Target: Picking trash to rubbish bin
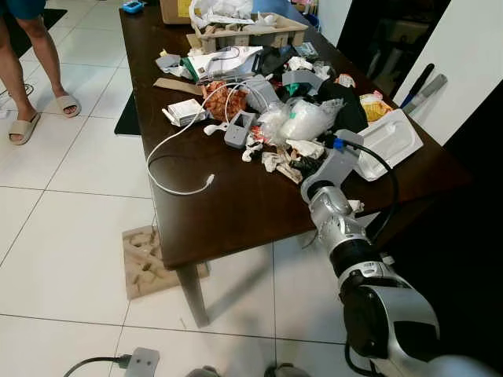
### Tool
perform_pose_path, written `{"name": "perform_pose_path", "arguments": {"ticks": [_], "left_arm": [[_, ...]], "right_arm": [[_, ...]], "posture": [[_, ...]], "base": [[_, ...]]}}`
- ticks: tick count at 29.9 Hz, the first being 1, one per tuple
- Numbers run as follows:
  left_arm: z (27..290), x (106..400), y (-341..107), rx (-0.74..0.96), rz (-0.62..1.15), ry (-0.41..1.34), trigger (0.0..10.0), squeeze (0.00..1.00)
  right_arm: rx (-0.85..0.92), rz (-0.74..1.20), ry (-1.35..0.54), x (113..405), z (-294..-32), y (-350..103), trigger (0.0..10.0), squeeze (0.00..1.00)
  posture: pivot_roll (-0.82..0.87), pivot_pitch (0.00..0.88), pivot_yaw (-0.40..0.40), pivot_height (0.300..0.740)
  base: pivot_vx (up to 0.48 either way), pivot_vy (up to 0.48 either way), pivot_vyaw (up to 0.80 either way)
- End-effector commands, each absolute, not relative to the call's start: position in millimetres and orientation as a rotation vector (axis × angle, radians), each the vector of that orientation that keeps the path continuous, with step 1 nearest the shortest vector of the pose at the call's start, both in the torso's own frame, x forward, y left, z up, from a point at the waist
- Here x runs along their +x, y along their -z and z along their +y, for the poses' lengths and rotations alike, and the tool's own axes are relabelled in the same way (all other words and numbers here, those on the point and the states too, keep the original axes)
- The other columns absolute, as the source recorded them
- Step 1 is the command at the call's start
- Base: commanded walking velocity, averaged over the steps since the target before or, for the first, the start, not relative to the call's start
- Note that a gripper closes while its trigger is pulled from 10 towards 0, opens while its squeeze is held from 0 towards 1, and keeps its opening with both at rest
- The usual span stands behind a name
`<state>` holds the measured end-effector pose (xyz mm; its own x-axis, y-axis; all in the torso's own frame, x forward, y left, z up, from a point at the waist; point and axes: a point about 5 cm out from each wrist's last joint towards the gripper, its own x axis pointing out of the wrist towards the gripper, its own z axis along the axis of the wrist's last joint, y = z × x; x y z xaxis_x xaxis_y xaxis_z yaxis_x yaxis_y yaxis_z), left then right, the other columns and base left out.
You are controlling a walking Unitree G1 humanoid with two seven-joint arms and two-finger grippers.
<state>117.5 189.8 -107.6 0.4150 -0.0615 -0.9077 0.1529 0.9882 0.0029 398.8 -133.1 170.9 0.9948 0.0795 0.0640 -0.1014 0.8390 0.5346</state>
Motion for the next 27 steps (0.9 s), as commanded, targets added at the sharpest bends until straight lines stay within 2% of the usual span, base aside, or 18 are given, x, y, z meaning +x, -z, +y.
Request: {"name": "perform_pose_path", "arguments": {"ticks": [1,5,17,23,25,27], "left_arm": [[178,106,112,0.057,1.182,0.177,10.0,0.00],[179,110,111,0.062,1.175,0.178,10.0,0.00],[181,117,109,0.067,1.161,0.172,10.0,0.00],[192,128,105,0.028,1.123,0.094,10.0,0.00],[198,133,102,0.003,1.098,0.052,10.0,0.00],[202,147,96,-0.042,1.025,0.020,10.0,0.00]], "right_arm": [[0.660,-0.079,-0.139,400,-133,-179,0.0,0.00],[0.754,-0.142,-0.208,400,-138,-190,0.0,0.00],[0.866,-0.232,-0.258,399,-148,-202,0.0,0.00],[1.012,-0.336,-0.368,395,-157,-218,0.0,0.00],[1.069,-0.377,-0.364,393,-167,-222,0.0,0.00],[1.089,-0.381,-0.234,396,-191,-220,0.0,0.00]], "posture": [[0.09,0.176,-0.071,0.740],[0.09,0.165,-0.067,0.740],[0.08,0.132,-0.054,0.740],[0.08,0.114,-0.049,0.740],[0.08,0.114,-0.049,0.740],[0.09,0.115,-0.052,0.740]], "base": [[0.000,0.000,0.00],[0.000,0.000,0.00],[0.000,0.000,0.00],[0.000,0.000,0.00],[0.000,0.000,0.00],[0.000,0.000,0.00]]}}
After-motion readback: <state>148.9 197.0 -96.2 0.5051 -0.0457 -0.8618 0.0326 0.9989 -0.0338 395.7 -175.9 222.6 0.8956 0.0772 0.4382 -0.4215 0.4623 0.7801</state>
